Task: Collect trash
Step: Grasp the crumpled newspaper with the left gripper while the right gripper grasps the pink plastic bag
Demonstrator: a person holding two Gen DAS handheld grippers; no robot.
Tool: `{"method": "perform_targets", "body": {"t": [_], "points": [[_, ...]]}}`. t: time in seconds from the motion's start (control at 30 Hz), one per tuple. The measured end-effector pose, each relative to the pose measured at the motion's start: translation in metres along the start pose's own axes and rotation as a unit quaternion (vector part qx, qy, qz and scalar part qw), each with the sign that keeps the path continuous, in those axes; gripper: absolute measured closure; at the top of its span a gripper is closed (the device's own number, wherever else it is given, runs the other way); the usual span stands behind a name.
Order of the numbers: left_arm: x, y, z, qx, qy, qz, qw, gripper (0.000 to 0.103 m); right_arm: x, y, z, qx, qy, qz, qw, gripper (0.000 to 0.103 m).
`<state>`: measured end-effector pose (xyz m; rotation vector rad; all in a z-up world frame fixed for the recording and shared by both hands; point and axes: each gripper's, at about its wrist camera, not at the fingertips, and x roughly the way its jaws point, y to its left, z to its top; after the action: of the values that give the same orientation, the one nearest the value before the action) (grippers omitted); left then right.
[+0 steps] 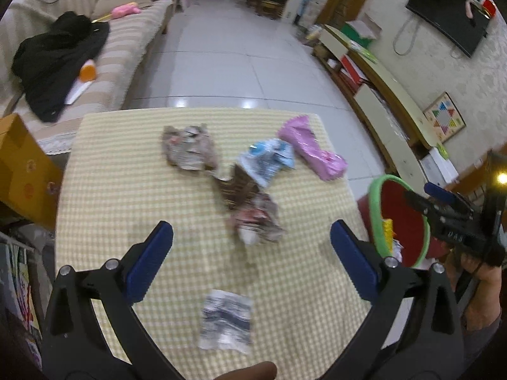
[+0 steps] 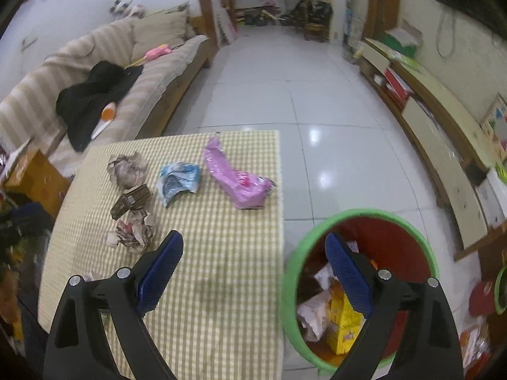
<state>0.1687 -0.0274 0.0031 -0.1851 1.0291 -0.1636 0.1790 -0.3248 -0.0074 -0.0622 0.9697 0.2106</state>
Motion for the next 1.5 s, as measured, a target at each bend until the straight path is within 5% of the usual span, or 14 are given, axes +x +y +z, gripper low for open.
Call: {"method": "perform_targets", "body": {"t": [0.33,0.7,0.97,1.1,1.33,1.5], "points": [[0.041,0.041,0.035,-0.001,0.001,0.038,0.9993,0.006,0.052,0.046,0.024,-0.09,-0.025,-0.021,0.995,0.015],[0.118,0.061,0.065,-0.001,0.035,0.054,0.998,0.006,0.153,0.046,0.041,-0.133,0.04,-0.043,0.989,0.016],[0.156,0.071,0.076,-0.028,0.062,0.05,0.9964,0.006,0.182,0.048,0.048,-0.147,0.048,-0.049,0.987,0.017],[0.168,0.075,0.08,-0.042,0.074,0.056,0.9948,0.006,0.197,0.047,0.052,-0.143,0.071,-0.058,0.985,0.035],[0.175,0.079,0.075,-0.054,0.091,0.045,0.9934,0.039,0.209,0.041,0.048,-0.13,0.09,-0.061,0.986,0.055],[0.159,0.081,0.066,-0.04,0.084,0.034,0.9951,0.051,0.2,0.032,0.05,-0.109,0.077,-0.043,0.99,0.06]]}}
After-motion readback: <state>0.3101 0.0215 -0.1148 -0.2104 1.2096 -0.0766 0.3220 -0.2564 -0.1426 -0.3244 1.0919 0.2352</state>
